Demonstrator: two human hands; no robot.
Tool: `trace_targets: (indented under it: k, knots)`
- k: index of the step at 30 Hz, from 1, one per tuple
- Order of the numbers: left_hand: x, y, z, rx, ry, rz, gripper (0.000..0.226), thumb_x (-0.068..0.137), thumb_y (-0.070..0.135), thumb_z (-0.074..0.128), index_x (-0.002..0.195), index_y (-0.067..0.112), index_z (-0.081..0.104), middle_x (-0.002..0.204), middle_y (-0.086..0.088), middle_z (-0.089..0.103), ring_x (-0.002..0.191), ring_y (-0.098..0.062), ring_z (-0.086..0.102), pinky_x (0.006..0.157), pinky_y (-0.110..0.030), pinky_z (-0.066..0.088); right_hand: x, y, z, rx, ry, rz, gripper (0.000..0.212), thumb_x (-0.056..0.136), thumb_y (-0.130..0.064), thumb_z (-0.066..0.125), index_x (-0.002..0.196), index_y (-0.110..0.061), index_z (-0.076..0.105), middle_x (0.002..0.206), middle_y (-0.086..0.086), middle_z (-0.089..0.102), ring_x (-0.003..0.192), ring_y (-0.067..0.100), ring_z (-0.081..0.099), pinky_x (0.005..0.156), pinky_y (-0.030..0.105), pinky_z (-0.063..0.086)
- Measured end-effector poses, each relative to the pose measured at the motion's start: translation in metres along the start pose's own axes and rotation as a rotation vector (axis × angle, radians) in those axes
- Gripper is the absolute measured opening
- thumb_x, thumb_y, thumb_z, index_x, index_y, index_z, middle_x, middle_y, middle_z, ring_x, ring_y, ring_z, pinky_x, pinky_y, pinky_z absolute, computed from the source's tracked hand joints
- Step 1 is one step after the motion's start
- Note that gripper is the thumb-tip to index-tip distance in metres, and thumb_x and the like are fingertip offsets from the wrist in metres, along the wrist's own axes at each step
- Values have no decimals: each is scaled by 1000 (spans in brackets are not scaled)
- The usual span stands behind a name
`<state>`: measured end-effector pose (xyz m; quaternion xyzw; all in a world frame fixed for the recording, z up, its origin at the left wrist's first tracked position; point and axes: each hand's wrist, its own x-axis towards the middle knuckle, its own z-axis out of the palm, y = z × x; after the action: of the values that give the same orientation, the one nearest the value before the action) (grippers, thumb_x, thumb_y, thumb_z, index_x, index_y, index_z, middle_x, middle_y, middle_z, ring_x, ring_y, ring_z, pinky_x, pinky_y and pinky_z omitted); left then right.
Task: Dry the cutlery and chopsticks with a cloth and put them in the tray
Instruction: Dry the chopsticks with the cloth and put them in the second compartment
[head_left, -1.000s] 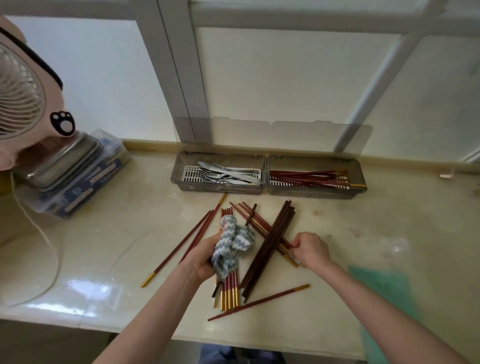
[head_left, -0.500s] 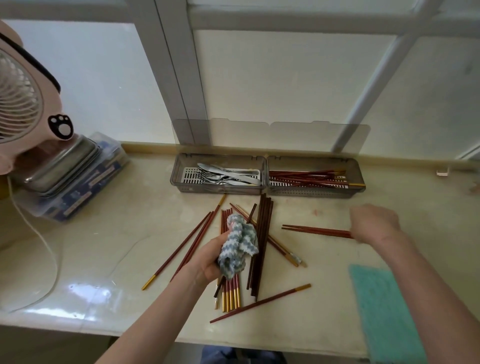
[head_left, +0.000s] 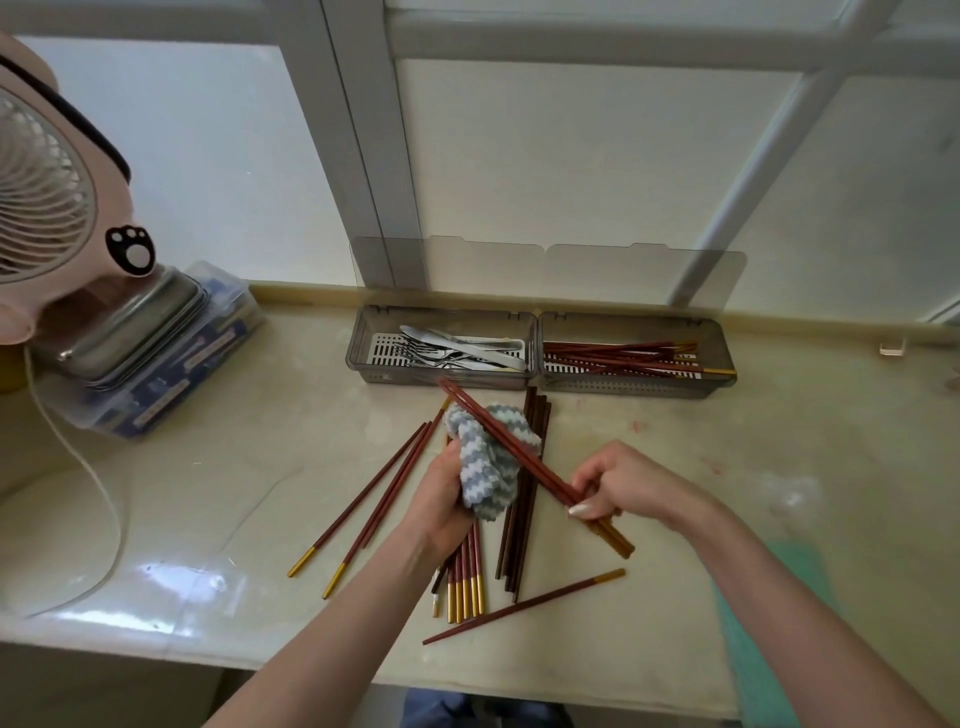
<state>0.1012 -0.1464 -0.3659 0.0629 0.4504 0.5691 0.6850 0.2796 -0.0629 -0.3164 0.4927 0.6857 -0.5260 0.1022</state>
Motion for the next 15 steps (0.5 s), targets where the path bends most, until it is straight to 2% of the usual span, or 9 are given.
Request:
trace_targets:
  k: [1, 3, 6, 8, 10, 13, 15]
  knots:
    - [2, -1, -1, -22, 13, 25, 34, 88, 21, 50, 118, 5, 56, 113, -15, 66, 101, -25, 64, 84, -36, 52, 2, -1, 7, -6, -10, 1, 25, 78, -3, 71, 61, -20, 66, 47, -10, 59, 48, 1, 53, 49, 13, 38]
    - [5, 0, 0, -60, 47, 77, 26, 87, 12, 52, 110, 1, 57, 101, -14, 66, 86, -21, 67, 74, -32, 57, 2, -3, 20, -12, -30, 0, 26, 79, -4, 71, 60, -21, 64, 50, -9, 60, 51, 4, 56, 50, 15, 41]
    - [7, 9, 5, 11, 125, 161, 14, 83, 1, 59, 97, -2, 60, 82, -9, 71, 72, -17, 70, 64, -27, 58, 1, -4, 34, 132, -55, -1, 24, 83, 0, 66, 65, -16, 66, 53, -9, 63, 56, 5, 61, 56, 17, 48]
    - [9, 18, 6, 66, 183, 208, 11, 83, -1, 60, 94, -2, 61, 77, -7, 72, 69, -15, 70, 60, -24, 57, -1, -3, 34, 212, -47, -8, 24, 85, 2, 62, 67, -13, 67, 53, -8, 64, 57, 9, 63, 60, 21, 51]
    - [14, 28, 5, 77, 257, 233, 8, 82, -2, 61, 90, 0, 61, 82, -7, 69, 73, -17, 68, 63, -26, 56, -4, -3, 30, 239, -53, -8, 24, 86, 3, 60, 68, -12, 67, 54, -6, 63, 56, 13, 64, 58, 25, 52]
    - [21, 47, -1, -3, 342, 248, 9, 83, -3, 59, 91, 1, 59, 94, -10, 64, 84, -21, 63, 80, -34, 54, -8, -1, 28, 211, -72, -2, 22, 86, 3, 60, 70, -10, 67, 60, 0, 63, 58, 18, 66, 57, 26, 53]
    - [24, 60, -6, -65, 376, 278, 11, 86, -4, 56, 96, -1, 57, 95, -11, 64, 85, -22, 63, 75, -34, 57, -11, 3, 29, 182, -93, 8, 19, 86, 3, 60, 73, -8, 68, 64, 4, 64, 61, 20, 67, 61, 28, 56]
